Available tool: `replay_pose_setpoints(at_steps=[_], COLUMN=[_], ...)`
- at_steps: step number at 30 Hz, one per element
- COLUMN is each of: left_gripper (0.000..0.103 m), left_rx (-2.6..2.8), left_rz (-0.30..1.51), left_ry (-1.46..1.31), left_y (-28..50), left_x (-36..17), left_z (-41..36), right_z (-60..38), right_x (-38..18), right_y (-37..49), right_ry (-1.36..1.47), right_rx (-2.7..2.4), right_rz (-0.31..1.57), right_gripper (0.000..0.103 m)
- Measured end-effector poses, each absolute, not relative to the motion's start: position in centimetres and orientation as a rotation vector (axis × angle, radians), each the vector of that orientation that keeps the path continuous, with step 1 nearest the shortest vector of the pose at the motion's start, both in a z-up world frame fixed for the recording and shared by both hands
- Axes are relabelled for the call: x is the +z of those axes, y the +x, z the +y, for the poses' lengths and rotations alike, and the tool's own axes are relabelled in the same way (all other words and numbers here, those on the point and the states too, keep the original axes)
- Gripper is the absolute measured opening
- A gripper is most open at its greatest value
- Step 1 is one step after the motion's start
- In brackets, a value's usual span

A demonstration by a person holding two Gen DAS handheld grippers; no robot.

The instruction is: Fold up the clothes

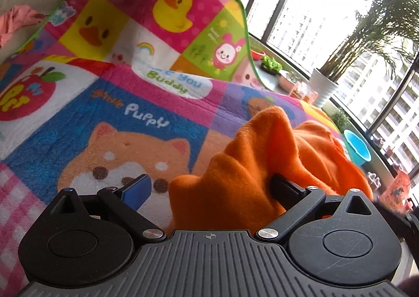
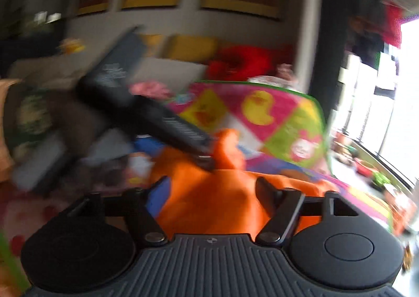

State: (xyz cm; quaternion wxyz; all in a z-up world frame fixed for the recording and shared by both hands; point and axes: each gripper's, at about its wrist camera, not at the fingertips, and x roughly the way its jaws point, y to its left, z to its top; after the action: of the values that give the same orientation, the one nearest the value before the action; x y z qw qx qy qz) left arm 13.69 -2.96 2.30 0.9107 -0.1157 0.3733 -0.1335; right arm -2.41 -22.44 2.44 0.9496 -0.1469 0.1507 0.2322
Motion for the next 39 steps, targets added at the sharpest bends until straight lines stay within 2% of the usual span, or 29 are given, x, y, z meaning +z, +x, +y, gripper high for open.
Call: replay_pose_setpoints(at_steps=[2, 5, 7, 11, 13, 14, 16, 21, 28, 34, 39], left_gripper=[0.101, 0.102, 0.102, 0.102, 0.101, 0.101, 0.101, 0.101, 0.102, 0.102, 0.103], left_rx=[-0.274, -0.277, -0.281, -0.275, -0.269, -0.266, -0.253, -0.204, -0.202, -0.292, -0.376], left_rz=[0.773, 0.778, 0.783, 0.774, 0.767, 0.761, 0.746, 0.705, 0.558, 0.572, 0.651], left_ry=[-0.247, -0.255, -0.265, -0.291, -0.309, -0.316, -0.325, -0.35, -0.434, -0.384, -0.31], left_y=[13.9, 14.0, 14.0, 13.7, 13.4, 13.2, 12.7, 11.0, 8.3, 9.3, 11.3], left_x=[2.2, 2.0, 2.0, 1.9, 2.1, 2.2, 2.6, 3.9, 8.3, 8.8, 7.5], left_z=[-2.9, -2.8, -2.7, -2.0, -1.1, -0.6, 0.7, 4.7, 7.8, 3.6, -1.8], right_z=[-22.1, -22.2, -22.4, -23.3, -22.9, -22.7, -21.7, -18.8, -20.0, -28.6, -32.0], right_x=[1.9, 1.3, 0.9, 0.6, 1.0, 1.2, 1.4, 2.0, 3.6, 2.3, 2.5], right_y=[-1.9, -0.3, 1.1, 3.1, 3.5, 3.6, 4.3, 5.8, 7.0, 7.7, 6.2], right_ry=[-0.305, -0.268, -0.22, -0.014, 0.048, 0.081, 0.138, 0.378, 0.619, 0.868, 0.61], right_rx=[0.447, 0.444, 0.484, 0.536, 0.569, 0.587, 0.635, 0.804, 0.878, 0.718, 0.455], right_rz=[0.332, 0.405, 0.482, 0.596, 0.603, 0.607, 0.633, 0.737, 0.689, 0.582, 0.495], right_gripper=[0.079, 0.088, 0.088, 0.071, 0.048, 0.042, 0.035, 0.027, 0.027, 0.027, 0.035])
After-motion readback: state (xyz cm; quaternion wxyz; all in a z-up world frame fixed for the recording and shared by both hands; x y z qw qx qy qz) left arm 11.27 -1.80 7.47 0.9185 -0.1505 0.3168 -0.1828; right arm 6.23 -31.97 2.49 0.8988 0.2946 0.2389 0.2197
